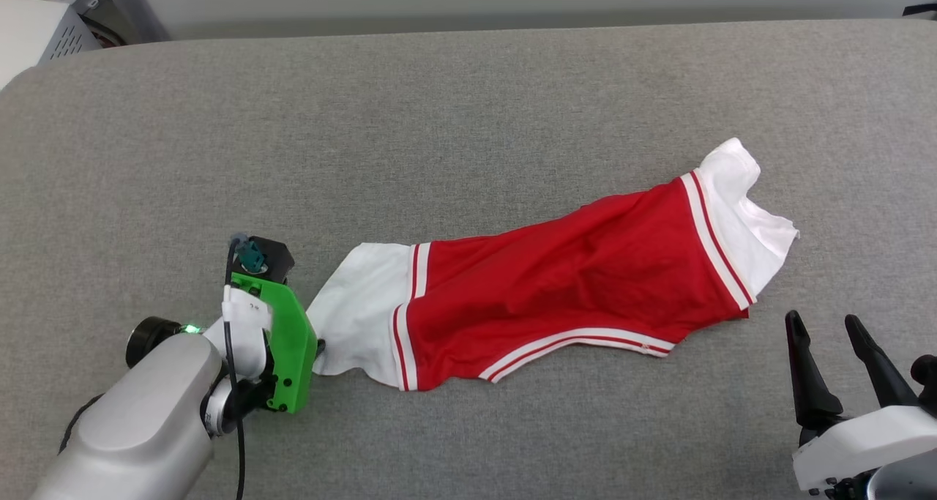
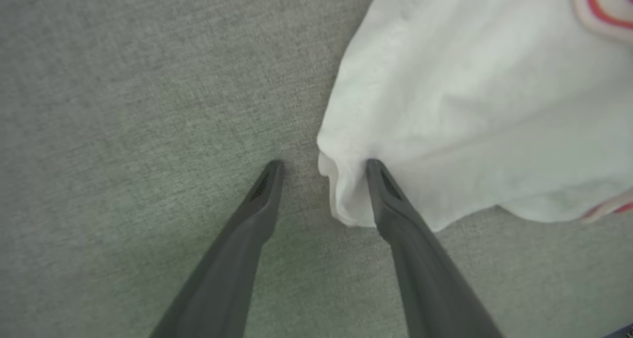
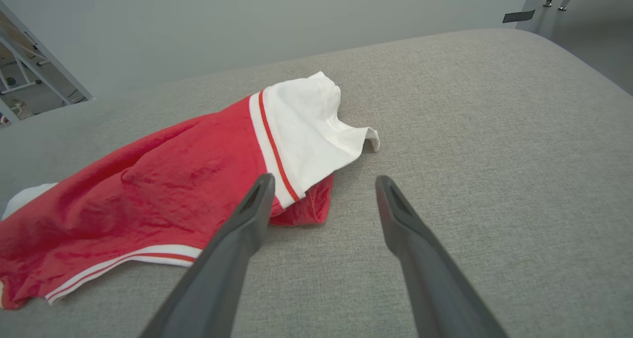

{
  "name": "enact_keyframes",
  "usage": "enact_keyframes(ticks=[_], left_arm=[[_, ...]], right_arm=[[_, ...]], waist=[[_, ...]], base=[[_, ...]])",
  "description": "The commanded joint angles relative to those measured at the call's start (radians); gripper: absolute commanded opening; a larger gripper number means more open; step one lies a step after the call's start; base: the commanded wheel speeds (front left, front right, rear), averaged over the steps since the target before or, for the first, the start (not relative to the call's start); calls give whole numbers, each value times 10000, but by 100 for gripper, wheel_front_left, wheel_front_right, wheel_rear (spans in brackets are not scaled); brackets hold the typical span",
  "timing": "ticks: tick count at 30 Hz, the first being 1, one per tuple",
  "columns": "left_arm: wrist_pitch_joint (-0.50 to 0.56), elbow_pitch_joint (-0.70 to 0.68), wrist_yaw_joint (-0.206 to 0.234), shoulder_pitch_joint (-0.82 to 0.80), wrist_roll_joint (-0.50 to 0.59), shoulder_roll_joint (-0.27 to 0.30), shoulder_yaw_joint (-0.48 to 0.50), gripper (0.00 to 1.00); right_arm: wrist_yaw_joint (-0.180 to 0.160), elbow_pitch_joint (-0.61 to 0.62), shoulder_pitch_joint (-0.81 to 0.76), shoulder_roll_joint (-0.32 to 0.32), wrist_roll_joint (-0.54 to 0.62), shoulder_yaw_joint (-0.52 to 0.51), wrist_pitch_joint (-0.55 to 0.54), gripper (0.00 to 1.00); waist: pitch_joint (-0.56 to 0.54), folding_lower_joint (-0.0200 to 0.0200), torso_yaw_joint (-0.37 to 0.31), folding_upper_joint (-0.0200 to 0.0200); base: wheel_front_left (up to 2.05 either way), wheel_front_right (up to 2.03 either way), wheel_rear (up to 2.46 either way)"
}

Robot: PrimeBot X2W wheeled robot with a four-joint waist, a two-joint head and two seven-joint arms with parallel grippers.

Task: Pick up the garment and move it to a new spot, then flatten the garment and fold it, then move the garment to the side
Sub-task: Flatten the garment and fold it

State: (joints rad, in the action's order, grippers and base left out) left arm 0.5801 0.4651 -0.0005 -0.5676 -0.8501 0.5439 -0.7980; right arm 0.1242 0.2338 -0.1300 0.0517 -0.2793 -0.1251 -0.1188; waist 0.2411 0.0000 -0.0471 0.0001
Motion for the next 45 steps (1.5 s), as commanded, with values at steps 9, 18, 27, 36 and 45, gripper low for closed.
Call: enact_keyframes(ticks=[9,18,27,36,45], left_arm=[[-2182,16,294,878,158,-708,132,0],[-3850,-1850,1200,1317,531,-368,759,0],[-4047,-3600,1730,1195,882,-227,847,0],[-4190,-3840,1766,884,1010,-341,852,0],[-4382,-3679,1775,972,951,-358,881,0]], right_arm=[[65,-658,193,-14,-543,-1130,-304,100],[65,-2708,1732,776,-1160,-1928,-1823,100],[65,-5559,5068,2588,-1606,-514,-4642,100],[65,-7478,6417,3124,-1969,682,-6350,100],[65,-8334,6150,3055,-2455,1512,-7485,0]], waist=[[-458,0,241,-1],[-717,0,635,-1],[-44,0,1165,-1],[731,0,1527,-1],[899,0,1476,-1]], base=[[0,0,0],[0,0,0],[0,0,0],[0,0,0],[0,0,0]])
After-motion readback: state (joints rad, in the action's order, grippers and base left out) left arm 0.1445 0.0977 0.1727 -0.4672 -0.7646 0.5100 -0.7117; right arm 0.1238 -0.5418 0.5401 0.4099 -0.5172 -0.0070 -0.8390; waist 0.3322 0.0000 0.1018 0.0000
